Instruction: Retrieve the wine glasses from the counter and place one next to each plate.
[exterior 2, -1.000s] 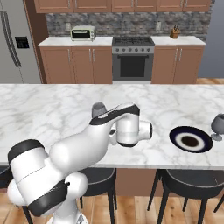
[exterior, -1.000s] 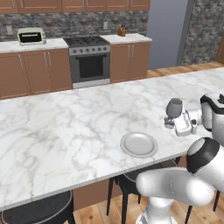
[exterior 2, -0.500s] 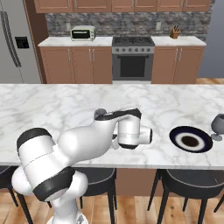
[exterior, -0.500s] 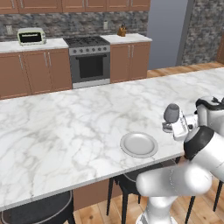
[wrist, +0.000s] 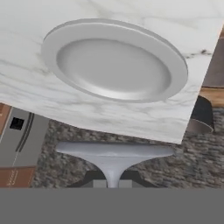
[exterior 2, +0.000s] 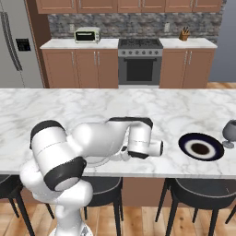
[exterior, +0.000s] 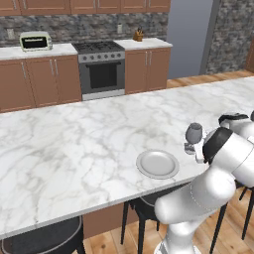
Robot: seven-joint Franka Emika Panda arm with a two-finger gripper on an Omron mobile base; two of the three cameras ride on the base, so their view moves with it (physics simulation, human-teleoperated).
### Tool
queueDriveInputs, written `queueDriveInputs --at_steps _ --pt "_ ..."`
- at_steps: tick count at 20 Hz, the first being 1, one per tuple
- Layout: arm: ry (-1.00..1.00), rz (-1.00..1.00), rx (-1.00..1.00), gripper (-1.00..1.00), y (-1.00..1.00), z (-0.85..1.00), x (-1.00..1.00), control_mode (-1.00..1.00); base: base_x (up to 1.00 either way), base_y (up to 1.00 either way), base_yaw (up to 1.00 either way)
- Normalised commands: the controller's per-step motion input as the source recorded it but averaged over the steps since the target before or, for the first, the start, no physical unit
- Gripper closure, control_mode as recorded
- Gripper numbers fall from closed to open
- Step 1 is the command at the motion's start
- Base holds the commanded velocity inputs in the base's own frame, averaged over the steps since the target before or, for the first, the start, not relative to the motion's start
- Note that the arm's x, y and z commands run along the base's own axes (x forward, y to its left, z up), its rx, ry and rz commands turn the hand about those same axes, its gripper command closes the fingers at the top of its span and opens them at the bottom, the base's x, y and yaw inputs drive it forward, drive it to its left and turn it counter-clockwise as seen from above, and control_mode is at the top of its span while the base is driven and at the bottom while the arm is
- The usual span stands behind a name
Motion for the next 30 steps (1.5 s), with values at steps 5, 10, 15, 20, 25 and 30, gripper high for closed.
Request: queueDriveInputs --at_steps 5,10,15,20,25,30 --pt "0.03 0.00 0.00 1.00 -0.14 -0.33 0.24 -1.00 0.00 0.00 0.00" --pt "0.02 0.00 0.00 1.00 -0.05 -0.29 0.34 -1.00 0.00 0.00 0.00" --pt "0.00 0.00 0.00 1.00 -0.04 -0.27 0.29 -1.00 0.00 0.00 0.00" --pt "0.00 0.00 0.00 1.00 -0.02 -0.34 0.13 -1.00 0.00 0.00 0.00" --pt "0.00 0.00 0.00 1.00 0.00 -0.33 0.05 -1.00 0.00 0.00 0.00" --pt "0.00 0.00 0.00 1.00 -0.06 -0.24 0.15 -1.00 0.00 0.00 0.00"
